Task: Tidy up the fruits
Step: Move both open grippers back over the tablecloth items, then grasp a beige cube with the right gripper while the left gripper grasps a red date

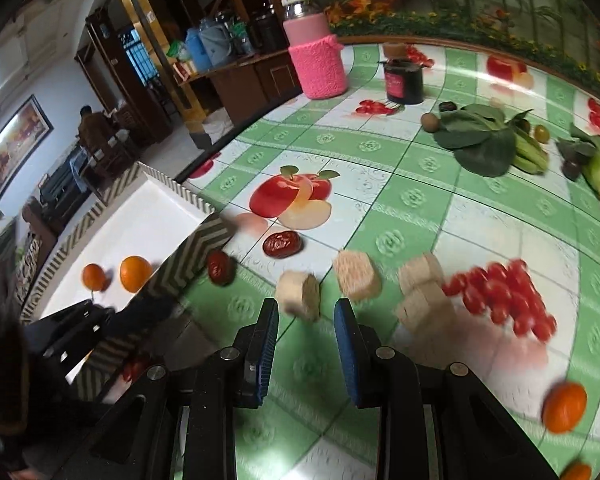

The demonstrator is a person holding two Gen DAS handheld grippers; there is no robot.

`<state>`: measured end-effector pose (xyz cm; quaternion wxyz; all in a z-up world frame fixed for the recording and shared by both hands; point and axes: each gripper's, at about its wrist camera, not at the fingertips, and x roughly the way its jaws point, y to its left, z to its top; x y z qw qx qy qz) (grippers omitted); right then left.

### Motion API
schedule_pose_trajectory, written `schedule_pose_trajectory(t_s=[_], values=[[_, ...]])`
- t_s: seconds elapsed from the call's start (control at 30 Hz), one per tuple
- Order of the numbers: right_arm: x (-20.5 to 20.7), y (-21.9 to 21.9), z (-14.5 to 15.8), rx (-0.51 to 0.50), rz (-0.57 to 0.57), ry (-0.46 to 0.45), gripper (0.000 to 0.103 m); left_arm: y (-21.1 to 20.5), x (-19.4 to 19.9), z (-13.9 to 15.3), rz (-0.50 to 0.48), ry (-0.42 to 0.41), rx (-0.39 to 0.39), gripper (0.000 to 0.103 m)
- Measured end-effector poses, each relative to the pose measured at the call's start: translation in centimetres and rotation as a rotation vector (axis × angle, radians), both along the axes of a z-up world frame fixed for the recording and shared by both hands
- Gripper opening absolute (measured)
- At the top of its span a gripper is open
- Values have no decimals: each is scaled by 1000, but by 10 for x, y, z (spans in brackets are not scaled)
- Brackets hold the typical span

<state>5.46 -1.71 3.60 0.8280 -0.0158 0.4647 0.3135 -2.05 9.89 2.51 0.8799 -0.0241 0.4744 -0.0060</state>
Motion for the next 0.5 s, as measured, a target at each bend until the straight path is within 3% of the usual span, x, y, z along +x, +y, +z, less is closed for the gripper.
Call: schedule_pose_trajectory(t_s=[0.2,0.23,0.5], values=[[13,16,-15,21,76,35,27,4,3,0,13,9,9,68],[13,15,-17,7,68,24,23,4,4,-1,16,10,8,68],[-2,-41,3,55,-5,-26,19,2,20,-1,81,17,-26,68]])
